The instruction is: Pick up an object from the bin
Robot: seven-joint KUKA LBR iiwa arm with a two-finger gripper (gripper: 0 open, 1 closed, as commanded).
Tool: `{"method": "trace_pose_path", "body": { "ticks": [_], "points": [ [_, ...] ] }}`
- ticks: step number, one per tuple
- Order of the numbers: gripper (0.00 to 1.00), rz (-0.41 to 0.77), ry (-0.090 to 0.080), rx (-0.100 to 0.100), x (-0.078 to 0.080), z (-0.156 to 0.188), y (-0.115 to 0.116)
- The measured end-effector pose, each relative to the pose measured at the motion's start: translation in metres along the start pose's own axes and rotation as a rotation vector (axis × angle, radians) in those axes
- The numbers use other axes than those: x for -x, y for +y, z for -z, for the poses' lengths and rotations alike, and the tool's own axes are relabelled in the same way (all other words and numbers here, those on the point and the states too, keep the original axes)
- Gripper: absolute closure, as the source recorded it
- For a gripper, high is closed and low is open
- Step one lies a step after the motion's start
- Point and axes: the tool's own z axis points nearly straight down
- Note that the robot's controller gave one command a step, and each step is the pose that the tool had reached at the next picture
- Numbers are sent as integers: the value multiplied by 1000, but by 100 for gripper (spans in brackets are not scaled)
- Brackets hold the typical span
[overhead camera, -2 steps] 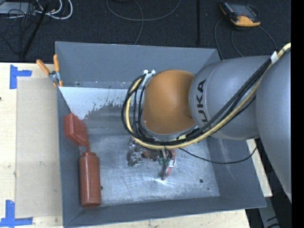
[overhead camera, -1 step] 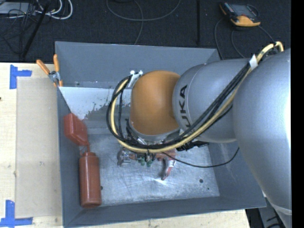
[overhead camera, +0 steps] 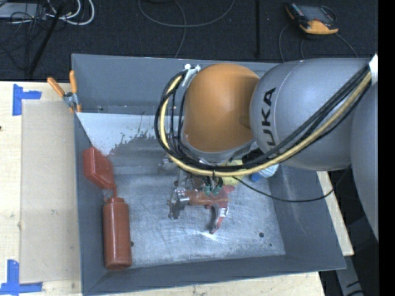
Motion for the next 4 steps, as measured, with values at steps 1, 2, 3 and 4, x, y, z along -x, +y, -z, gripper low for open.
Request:
{"method": "trace_pose_path", "body": {
  "ticks": [1, 2, 3, 4],
  "points": [
    [0, 0, 2, 0, 0, -1, 0],
    [0, 79, -3, 1, 10, -16, 1],
    [0, 179, 4, 2, 24, -24, -41],
    [0, 143, -10, -1, 43, -58, -66]
  ]
}}
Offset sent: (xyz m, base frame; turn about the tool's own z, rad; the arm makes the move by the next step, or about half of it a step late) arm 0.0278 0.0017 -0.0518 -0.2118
